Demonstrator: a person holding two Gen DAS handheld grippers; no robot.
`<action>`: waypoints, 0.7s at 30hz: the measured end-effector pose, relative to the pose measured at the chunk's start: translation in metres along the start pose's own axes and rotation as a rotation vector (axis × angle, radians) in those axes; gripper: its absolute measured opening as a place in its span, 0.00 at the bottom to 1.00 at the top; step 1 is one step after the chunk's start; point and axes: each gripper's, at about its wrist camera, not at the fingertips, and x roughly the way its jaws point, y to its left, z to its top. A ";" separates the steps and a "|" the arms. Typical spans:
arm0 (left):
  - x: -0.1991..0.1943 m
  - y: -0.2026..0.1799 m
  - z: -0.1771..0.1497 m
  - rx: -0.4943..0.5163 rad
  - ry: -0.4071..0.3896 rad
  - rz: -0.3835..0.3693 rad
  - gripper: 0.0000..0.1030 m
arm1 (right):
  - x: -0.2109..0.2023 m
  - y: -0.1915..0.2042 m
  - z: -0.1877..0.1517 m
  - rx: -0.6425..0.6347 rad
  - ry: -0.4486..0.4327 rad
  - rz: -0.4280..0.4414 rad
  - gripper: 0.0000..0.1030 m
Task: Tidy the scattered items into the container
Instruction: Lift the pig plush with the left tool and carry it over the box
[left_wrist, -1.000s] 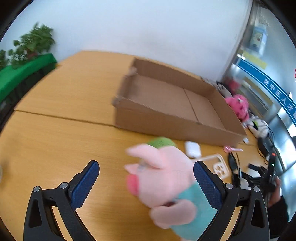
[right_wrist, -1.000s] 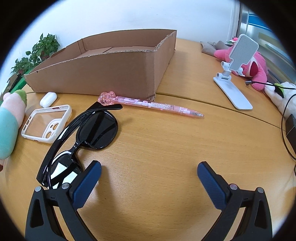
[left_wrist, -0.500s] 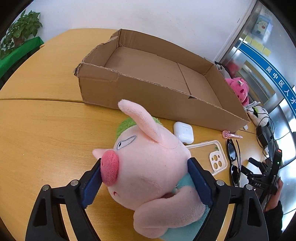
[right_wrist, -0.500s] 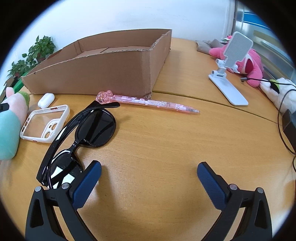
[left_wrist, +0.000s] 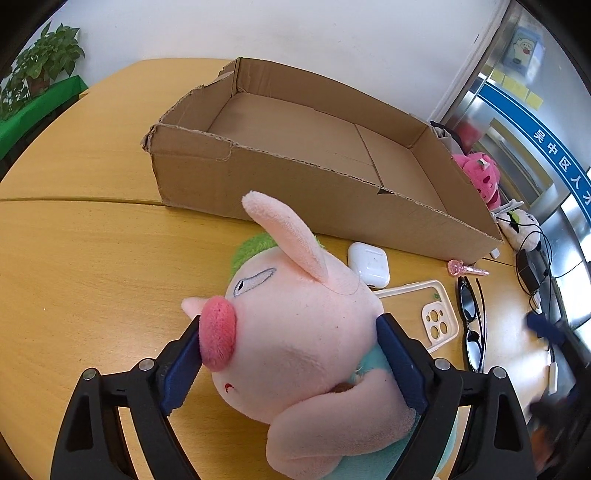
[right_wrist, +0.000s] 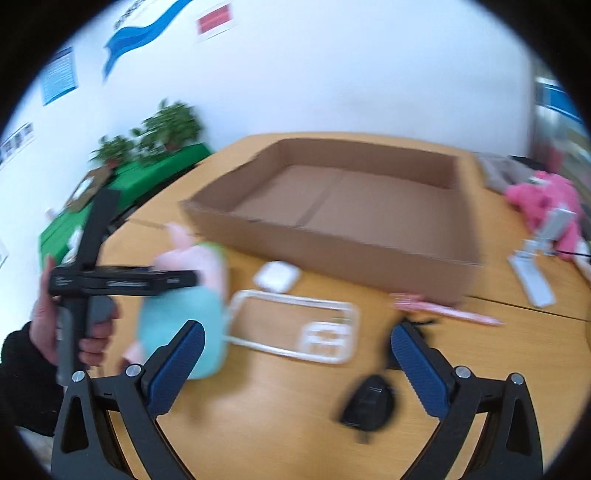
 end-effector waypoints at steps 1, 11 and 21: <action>0.000 0.001 0.000 -0.003 0.006 -0.006 0.90 | 0.014 0.015 0.001 -0.015 0.024 0.038 0.98; -0.001 0.004 0.000 -0.003 0.001 -0.034 0.89 | 0.088 0.090 -0.009 -0.146 0.176 0.062 0.77; -0.036 -0.016 0.014 0.087 -0.074 -0.066 0.79 | 0.064 0.083 -0.009 -0.126 0.102 0.077 0.62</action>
